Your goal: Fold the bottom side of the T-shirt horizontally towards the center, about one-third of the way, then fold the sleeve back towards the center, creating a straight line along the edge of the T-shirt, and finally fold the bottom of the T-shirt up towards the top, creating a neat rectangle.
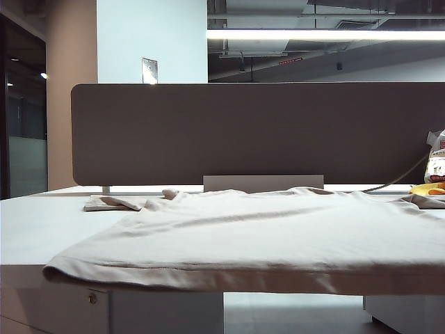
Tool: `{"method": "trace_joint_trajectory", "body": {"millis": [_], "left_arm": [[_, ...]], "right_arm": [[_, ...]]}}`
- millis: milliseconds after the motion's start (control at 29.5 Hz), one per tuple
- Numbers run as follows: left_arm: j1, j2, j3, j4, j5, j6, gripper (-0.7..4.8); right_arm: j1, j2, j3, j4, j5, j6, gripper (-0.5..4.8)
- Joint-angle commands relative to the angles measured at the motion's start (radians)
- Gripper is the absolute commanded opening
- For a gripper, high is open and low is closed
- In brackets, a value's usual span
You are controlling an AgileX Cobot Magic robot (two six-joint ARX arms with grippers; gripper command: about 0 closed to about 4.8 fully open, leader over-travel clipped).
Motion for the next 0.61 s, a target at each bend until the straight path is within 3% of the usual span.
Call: {"method": "trace_joint_trajectory", "body": {"millis": [34, 102, 238, 306, 441, 611], "left_arm": [[0.002, 0.000, 0.000, 0.007, 0.023, -0.029, -0.04], [0.002, 0.000, 0.000, 0.012, 0.030, -0.074, -0.04], [0.002, 0.000, 0.001, 0.009, 0.029, -0.301, -0.04], [0.002, 0.000, 0.000, -0.001, 0.030, -0.350, -0.04], [0.002, 0.000, 0.000, -0.002, 0.030, -0.355, -0.04], [0.002, 0.000, 0.000, -0.008, 0.095, -0.333, -0.05]], "right_arm": [[-0.001, 0.000, -0.004, 0.033, 0.006, -0.002, -0.01], [0.000, 0.000, -0.004, 0.051, -0.006, -0.002, -0.01], [0.002, 0.000, -0.004, 0.077, -0.107, 0.004, -0.01], [0.002, 0.000, -0.004, 0.076, -0.180, 0.023, -0.01], [0.002, 0.000, -0.004, 0.074, -0.217, 0.066, -0.01], [0.002, 0.000, -0.004, 0.087, -0.212, 0.272, -0.01]]}}
